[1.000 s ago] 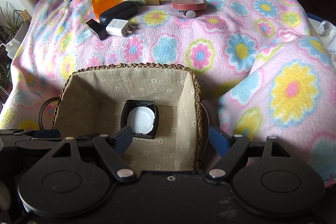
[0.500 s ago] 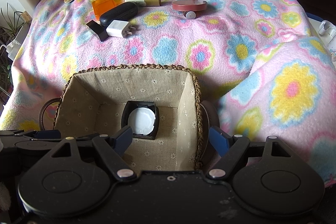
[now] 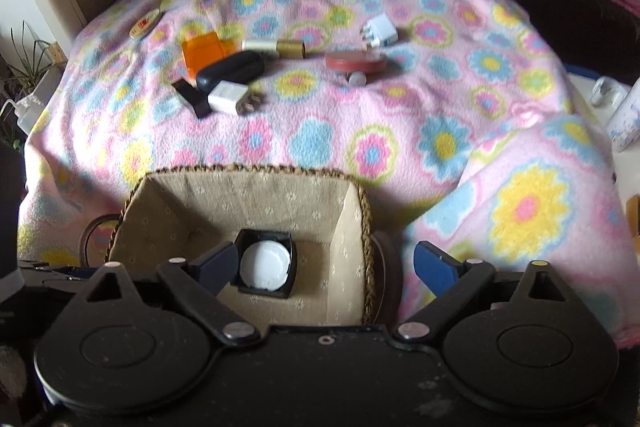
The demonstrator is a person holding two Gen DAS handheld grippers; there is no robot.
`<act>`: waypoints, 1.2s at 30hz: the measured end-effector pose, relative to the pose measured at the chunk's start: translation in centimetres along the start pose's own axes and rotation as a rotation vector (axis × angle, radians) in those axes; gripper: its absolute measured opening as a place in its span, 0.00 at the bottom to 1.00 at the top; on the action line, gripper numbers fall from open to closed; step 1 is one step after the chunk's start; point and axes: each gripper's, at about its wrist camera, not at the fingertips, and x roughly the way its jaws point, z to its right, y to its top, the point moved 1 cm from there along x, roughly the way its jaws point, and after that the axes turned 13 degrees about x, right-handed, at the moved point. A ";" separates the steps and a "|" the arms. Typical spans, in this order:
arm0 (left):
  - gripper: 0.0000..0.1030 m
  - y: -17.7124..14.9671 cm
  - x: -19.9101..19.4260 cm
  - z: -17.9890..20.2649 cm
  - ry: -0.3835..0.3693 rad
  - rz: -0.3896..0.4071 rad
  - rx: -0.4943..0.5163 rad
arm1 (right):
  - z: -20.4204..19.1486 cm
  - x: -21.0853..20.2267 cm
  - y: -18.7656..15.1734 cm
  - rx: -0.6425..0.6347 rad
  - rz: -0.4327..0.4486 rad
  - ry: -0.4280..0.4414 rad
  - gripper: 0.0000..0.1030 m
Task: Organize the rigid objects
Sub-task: 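Move both tools back toward the remaining items on the blanket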
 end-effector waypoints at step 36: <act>0.68 7.4 0.3 -2.0 0.038 0.115 0.110 | 1.6 2.8 7.8 0.030 0.117 0.019 0.96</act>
